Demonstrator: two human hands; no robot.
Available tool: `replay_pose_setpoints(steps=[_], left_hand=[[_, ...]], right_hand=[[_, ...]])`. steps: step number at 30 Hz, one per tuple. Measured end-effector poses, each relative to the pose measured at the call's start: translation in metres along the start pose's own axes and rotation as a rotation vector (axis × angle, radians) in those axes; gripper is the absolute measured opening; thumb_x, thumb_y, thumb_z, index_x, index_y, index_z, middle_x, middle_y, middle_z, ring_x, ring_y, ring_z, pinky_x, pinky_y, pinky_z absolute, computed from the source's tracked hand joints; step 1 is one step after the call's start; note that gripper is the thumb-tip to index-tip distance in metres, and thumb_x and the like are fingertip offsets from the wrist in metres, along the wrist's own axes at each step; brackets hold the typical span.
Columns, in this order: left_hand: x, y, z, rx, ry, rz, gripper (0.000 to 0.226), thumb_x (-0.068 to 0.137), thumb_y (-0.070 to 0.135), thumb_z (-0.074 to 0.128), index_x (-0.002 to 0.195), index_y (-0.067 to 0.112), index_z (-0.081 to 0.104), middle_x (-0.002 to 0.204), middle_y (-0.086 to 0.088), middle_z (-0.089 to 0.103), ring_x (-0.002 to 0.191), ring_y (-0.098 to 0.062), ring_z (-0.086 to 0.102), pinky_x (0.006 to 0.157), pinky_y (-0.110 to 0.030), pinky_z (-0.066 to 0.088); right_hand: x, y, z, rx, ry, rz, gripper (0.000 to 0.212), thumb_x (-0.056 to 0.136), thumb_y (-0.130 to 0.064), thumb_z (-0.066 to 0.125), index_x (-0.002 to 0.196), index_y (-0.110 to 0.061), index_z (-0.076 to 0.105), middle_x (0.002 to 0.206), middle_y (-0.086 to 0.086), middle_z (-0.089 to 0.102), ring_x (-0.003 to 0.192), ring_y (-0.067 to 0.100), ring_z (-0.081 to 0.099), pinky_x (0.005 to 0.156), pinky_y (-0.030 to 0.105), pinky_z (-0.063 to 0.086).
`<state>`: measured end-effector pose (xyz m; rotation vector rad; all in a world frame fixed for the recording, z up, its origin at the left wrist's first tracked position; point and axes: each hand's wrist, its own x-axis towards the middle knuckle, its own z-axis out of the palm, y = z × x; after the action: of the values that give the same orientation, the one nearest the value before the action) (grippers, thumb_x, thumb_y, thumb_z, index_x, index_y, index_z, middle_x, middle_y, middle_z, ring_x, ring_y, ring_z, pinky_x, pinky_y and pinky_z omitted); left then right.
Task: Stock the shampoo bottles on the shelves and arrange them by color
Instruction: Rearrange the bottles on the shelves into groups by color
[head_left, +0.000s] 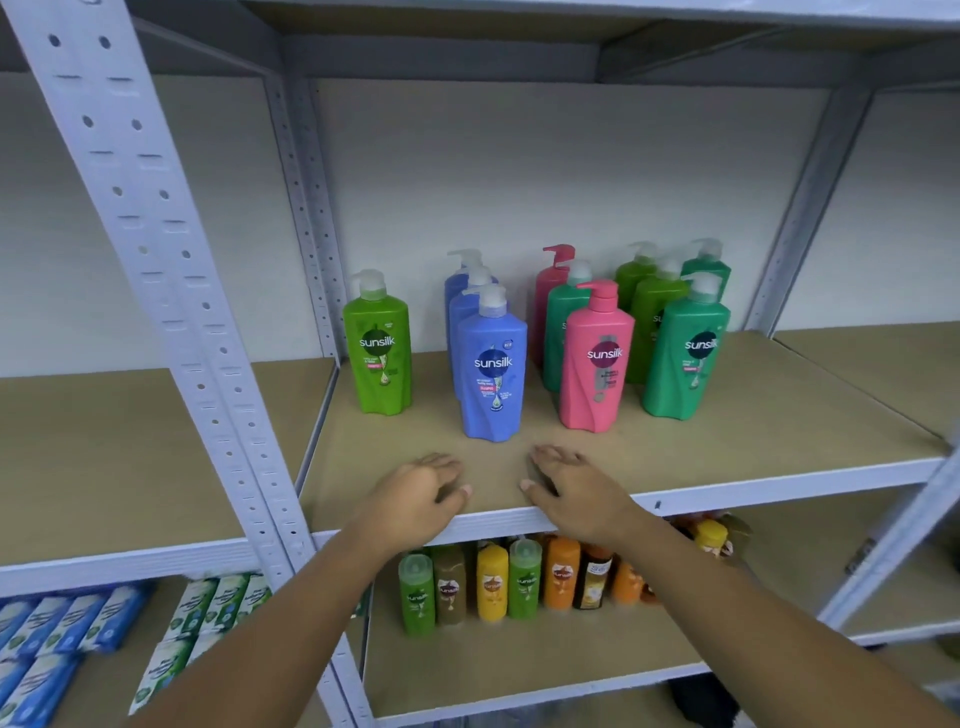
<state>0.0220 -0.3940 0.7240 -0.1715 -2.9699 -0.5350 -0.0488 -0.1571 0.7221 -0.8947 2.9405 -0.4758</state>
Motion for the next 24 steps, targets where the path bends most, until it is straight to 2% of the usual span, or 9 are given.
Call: replay_pose_setpoints(steps=[4,8,12,15,17,18,20,22,24], left_hand=[[0.002,0.029,0.006,-0.007,-0.042,0.096,0.044,0.104,0.036,0.048,0.138,0.011,0.058,0.151,-0.003,0.051,0.143,-0.014,0.039,0.113,-0.020,0.027],[0.011,0.056,0.010,-0.024,-0.087,0.128,0.045,0.102,0.039,0.048,0.132,0.009,0.062,0.143,-0.006,0.058,0.136,-0.018,0.048,0.110,-0.025,0.033],[0.028,0.067,0.020,0.009,-0.088,0.152,0.066,0.090,0.058,0.030,0.117,0.009,0.063,0.125,-0.009,0.065,0.117,-0.024,0.059,0.098,-0.040,0.048],[0.043,0.067,0.027,0.012,-0.086,0.129,0.059,0.090,0.056,0.035,0.111,0.008,0.063,0.119,-0.007,0.065,0.109,-0.024,0.062,0.092,-0.043,0.050],[0.051,0.070,0.030,0.003,-0.098,0.114,0.057,0.091,0.057,0.036,0.109,0.010,0.063,0.115,-0.003,0.065,0.106,-0.022,0.062,0.088,-0.042,0.051],[0.053,0.073,0.029,-0.005,-0.110,0.108,0.054,0.093,0.056,0.038,0.111,0.011,0.063,0.117,-0.002,0.064,0.109,-0.023,0.061,0.090,-0.041,0.050],[0.058,0.078,0.030,-0.026,-0.130,0.118,0.048,0.100,0.046,0.046,0.127,0.011,0.062,0.137,-0.003,0.060,0.128,-0.024,0.054,0.105,-0.033,0.043],[0.064,0.080,0.031,-0.031,-0.128,0.137,0.051,0.102,0.043,0.048,0.143,0.013,0.053,0.153,-0.002,0.047,0.143,-0.019,0.039,0.115,-0.027,0.031],[0.069,0.080,0.034,-0.031,-0.145,0.133,0.056,0.102,0.046,0.046,0.150,0.016,0.046,0.159,-0.001,0.038,0.149,-0.015,0.030,0.121,-0.027,0.024]], right_hand=[[-0.022,0.014,-0.019,-0.031,-0.036,0.012,0.054,0.105,-0.041,0.042,0.149,-0.011,0.042,0.159,0.006,0.036,0.147,0.023,0.031,0.120,0.037,0.021],[-0.038,0.024,-0.037,0.034,0.045,0.050,0.040,0.102,-0.037,0.050,0.128,-0.010,0.060,0.132,0.011,0.063,0.123,0.030,0.055,0.103,0.040,0.043],[-0.046,0.028,-0.064,0.091,0.174,0.096,0.043,0.101,-0.035,0.053,0.141,-0.018,0.057,0.138,0.005,0.061,0.126,0.024,0.055,0.100,0.029,0.041],[-0.043,0.032,-0.088,0.154,0.300,0.078,0.041,0.099,-0.031,0.058,0.138,-0.016,0.061,0.136,0.005,0.063,0.122,0.022,0.059,0.102,0.028,0.043],[-0.035,0.038,-0.105,0.198,0.385,0.072,0.041,0.098,-0.032,0.060,0.134,-0.014,0.063,0.129,0.006,0.066,0.114,0.020,0.062,0.102,0.034,0.047],[-0.030,0.042,-0.114,0.207,0.421,0.068,0.040,0.097,-0.032,0.061,0.133,-0.014,0.064,0.124,0.005,0.068,0.106,0.017,0.063,0.099,0.036,0.049],[-0.020,0.047,-0.134,0.208,0.477,0.069,0.038,0.096,-0.033,0.062,0.131,-0.018,0.065,0.117,0.002,0.068,0.094,0.011,0.060,0.092,0.033,0.050],[-0.010,0.048,-0.156,0.228,0.515,0.079,0.036,0.096,-0.034,0.062,0.130,-0.023,0.065,0.115,0.000,0.067,0.091,0.008,0.057,0.085,0.025,0.047],[0.000,0.047,-0.176,0.252,0.528,0.087,0.035,0.098,-0.035,0.061,0.130,-0.023,0.065,0.117,-0.001,0.066,0.094,0.009,0.056,0.082,0.020,0.041]])
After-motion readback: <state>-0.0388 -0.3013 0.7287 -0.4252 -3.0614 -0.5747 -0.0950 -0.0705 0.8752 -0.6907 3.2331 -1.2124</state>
